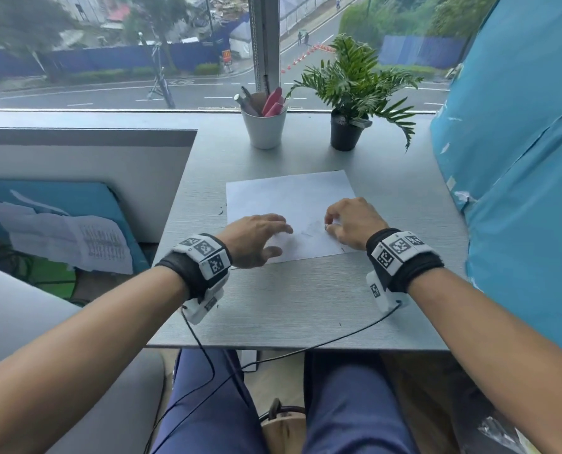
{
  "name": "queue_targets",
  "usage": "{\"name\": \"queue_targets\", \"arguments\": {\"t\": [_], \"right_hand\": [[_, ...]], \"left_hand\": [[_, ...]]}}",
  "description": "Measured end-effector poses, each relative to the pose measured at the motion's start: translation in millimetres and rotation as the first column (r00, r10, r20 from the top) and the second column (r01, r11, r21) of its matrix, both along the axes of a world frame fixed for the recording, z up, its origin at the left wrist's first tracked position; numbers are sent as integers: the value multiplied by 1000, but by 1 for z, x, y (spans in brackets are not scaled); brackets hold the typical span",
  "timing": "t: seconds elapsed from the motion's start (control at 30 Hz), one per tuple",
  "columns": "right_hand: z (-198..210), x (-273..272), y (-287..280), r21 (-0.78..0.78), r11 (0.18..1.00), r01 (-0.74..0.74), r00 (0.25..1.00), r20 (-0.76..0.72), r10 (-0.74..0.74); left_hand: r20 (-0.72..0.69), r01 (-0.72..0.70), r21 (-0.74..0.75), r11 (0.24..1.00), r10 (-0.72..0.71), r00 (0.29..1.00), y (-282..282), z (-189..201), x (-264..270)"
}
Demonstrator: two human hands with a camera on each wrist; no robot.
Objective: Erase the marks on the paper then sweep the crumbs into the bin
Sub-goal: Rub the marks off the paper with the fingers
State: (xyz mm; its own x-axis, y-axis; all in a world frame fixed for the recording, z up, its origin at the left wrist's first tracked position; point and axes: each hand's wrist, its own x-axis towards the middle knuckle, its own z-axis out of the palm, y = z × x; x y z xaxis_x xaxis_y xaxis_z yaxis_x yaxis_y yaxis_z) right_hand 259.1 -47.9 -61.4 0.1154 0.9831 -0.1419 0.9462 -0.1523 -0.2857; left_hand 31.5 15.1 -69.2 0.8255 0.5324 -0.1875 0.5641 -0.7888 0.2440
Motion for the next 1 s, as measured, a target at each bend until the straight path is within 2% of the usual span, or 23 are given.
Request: {"name": "queue_targets", "arguments": {"t": [0.07,0.13,0.17,0.27,0.33,0.4,0.5,0.57,0.7,0.83,0.93,1.0], "right_hand": [[3,3,0,-14,1000,-11,1000,-24,11],[4,6,0,-14,999,-31,999,-29,31],[3,7,-1,-14,999,-31,999,-30,31],[4,5,1,-9,999,-52,999,-14,52],[5,4,0,-13,998,-56,998,-11,56],[5,2,0,-20,998,-64,998,-23,63],[7,4,-2,-24,996,-83,996,-44,81],[6,7,-3,-21,994,-106,993,-51,105],[0,14,0,-2,992,-123,990,-74,123],[-3,17,15,99,994,-55,988,-140,69],[-4,22,25,102,995,0,988,-154,16],[-7,16,22,60,997,-43,987,-150,52]], "left_hand": [[-140,97,-80,992,-107,984,-1,-9,-21],[-252,141,-92,986,-160,955,-4,-20,-49],[-287,125,-70,990,-141,948,-6,-24,-61],[-368,-33,76,997,59,928,-9,-20,-78],[-343,-76,189,979,138,929,-10,-12,-65],[-228,-65,190,980,109,968,-5,-1,-41],[-59,32,-24,999,-33,998,12,5,1],[-18,90,-144,985,-94,995,24,2,23],[-150,84,-238,968,-122,981,42,-8,44],[-262,68,-233,970,-130,956,47,-8,50],[-332,64,-216,974,-135,934,46,-8,54],[-359,59,-211,976,-133,924,44,-7,56]]}}
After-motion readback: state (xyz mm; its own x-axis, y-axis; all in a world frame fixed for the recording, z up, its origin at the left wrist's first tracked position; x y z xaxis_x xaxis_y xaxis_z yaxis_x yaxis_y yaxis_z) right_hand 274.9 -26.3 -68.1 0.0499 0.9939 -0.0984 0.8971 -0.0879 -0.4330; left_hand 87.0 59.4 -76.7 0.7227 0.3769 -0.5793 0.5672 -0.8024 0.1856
